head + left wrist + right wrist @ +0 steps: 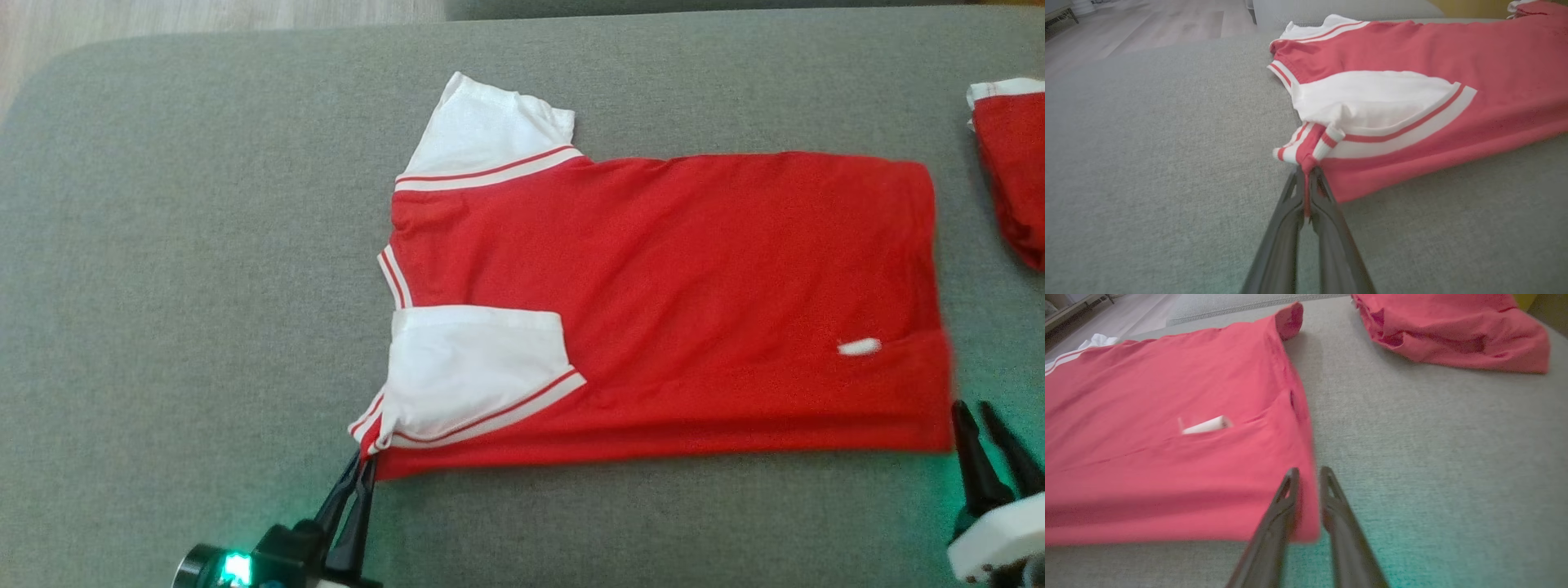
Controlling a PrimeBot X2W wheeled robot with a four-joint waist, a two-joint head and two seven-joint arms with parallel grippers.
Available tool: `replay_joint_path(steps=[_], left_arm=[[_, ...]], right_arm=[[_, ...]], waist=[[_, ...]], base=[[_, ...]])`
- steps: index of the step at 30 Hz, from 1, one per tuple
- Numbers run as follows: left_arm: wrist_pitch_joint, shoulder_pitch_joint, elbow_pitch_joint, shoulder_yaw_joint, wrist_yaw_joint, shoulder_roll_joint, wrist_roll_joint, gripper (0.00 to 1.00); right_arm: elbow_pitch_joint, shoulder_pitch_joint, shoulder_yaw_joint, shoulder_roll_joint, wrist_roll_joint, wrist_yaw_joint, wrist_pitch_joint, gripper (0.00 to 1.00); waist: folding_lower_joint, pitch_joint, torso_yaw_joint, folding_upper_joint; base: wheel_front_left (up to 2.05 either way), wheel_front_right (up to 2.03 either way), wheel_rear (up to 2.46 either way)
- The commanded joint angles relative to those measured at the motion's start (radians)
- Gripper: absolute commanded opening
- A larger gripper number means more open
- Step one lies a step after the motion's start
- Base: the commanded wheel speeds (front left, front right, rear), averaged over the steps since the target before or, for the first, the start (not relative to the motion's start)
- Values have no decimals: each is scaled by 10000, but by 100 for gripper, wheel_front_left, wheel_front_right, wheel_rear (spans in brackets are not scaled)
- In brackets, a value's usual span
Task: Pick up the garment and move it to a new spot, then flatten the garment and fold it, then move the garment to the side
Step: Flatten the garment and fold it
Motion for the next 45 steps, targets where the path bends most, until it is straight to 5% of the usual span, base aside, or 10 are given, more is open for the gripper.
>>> replay_joint_path(steps=[1, 2, 3, 4, 12, 18, 24, 33, 45], left_arm=[[148, -103, -291, 361, 75, 252, -103, 0], [290, -119, -341, 303, 46, 261, -105, 18], [388, -166, -402, 270, 36, 263, -102, 70], [453, -238, -461, 235, 27, 289, -62, 100], [880, -1721, -1290, 335, -272, 713, 168, 100], [1873, -4747, -1504, 549, -1419, 1522, 258, 100], [3289, -8107, -201, 337, -2191, 2251, -383, 100], [5205, -11282, 2173, -1617, -2269, 3272, -3105, 100], [5340, -12605, 3747, -3267, -2271, 4369, -4172, 100]], right_arm=[[-386, 49, -107, -299, -148, -9, -75, 100], [-495, 74, -153, -283, -246, -9, -109, 100], [-592, 85, -182, -263, -312, -9, -119, 100], [-698, 74, -199, -243, -349, -9, -122, 100], [-1509, -433, 67, -271, -603, -9, -296, 100], [-1842, -1102, 510, -248, -754, -9, -200, 100], [-1982, -1830, 989, -296, -815, -9, -144, 100], [-1935, -2355, 1336, -102, -861, -9, -341, 100], [-1495, -2748, 1615, 130, -842, -9, -680, 100]], waist=[[1, -3, -8, 0], [1, -3, -10, 0], [1, -2, -12, 0], [1, 6, -21, 0], [1, 489, -376, 0], [1, 1280, -811, 0], [1, 2078, -1456, 0], [1, 2985, -2230, 0], [1, 3583, -2759, 0]], base=[[0, 0, 0], [0, 0, 0], [0, 0, 0], [0, 0, 0], [0, 0, 0], [0, 0, 0], [0, 0, 0], [0, 0, 0], [0, 0, 0]])
